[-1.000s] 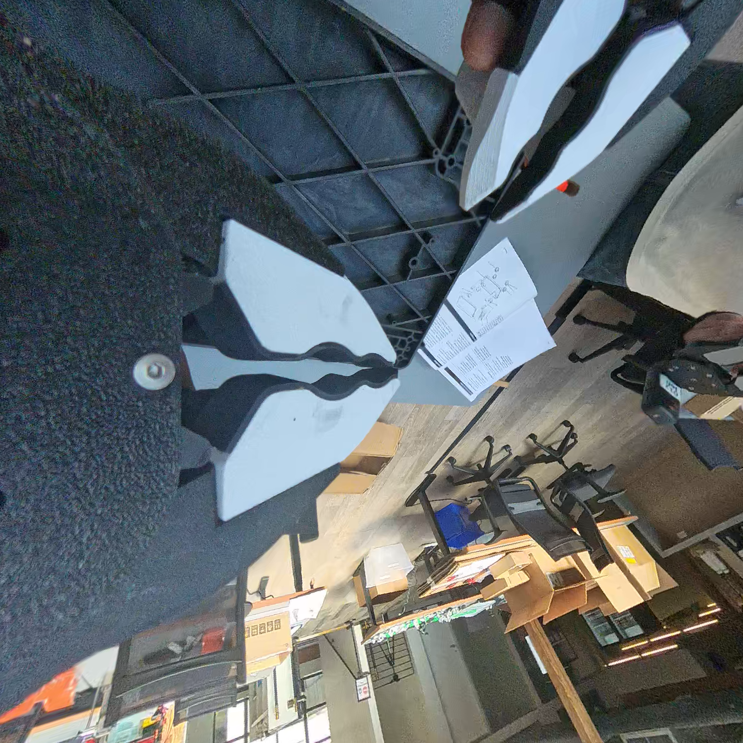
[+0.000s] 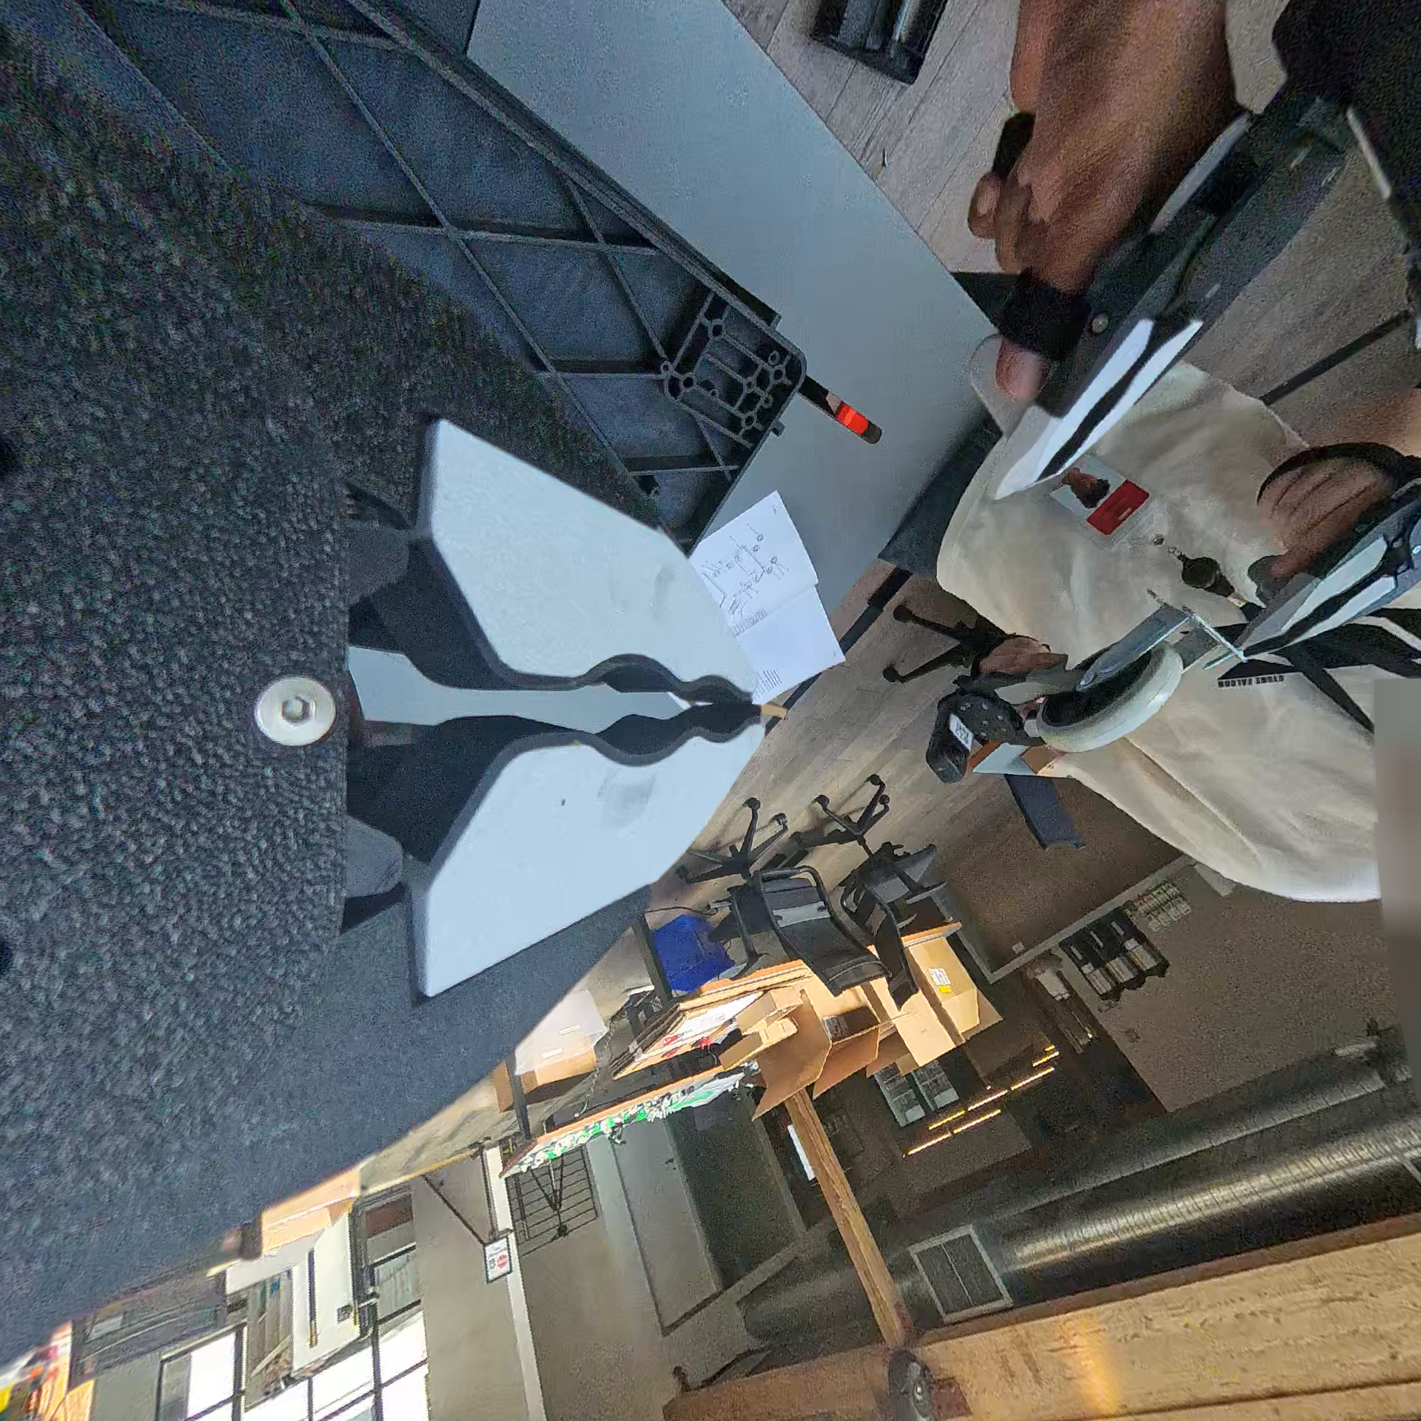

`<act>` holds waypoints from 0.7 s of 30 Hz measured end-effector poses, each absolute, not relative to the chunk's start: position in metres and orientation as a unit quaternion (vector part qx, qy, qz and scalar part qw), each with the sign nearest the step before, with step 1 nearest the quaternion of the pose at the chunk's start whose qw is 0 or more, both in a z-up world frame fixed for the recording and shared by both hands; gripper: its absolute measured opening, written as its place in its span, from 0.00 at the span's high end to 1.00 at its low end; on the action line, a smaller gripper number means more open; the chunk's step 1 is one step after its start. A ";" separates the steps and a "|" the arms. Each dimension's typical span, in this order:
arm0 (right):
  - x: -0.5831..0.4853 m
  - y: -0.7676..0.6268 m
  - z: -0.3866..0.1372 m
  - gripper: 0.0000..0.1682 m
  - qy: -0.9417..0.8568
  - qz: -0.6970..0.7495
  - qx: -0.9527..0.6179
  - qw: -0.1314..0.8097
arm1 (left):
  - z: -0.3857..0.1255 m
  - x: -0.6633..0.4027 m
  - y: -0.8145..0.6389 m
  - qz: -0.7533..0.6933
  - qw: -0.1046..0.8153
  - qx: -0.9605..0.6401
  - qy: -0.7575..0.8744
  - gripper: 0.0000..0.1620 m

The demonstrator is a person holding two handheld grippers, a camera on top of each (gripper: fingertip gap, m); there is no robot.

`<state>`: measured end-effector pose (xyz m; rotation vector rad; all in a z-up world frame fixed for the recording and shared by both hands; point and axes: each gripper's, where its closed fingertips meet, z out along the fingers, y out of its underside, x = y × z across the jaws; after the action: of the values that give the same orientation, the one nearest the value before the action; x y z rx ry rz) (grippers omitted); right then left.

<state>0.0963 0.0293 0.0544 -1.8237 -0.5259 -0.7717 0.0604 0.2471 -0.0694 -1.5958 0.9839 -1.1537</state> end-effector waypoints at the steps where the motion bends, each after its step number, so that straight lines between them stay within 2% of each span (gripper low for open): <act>1: 0.093 0.028 0.049 1.00 -0.215 -0.315 -0.764 0.521 | -0.070 0.059 0.255 -0.479 0.442 -0.657 0.380 0.86; 12: 0.077 0.004 0.032 1.00 -0.186 -0.292 -0.776 0.527 | -0.056 0.052 0.307 -0.427 0.506 -0.670 0.336 0.86; 21: 0.087 -0.029 0.009 1.00 -0.134 -0.282 -0.797 0.518 | -0.034 0.039 0.394 -0.445 0.533 -0.688 0.211 0.91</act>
<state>0.0868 -0.0295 0.0086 -1.9120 -0.3216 -0.6763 0.0389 0.3941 -0.0339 -1.6401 0.5038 -1.0603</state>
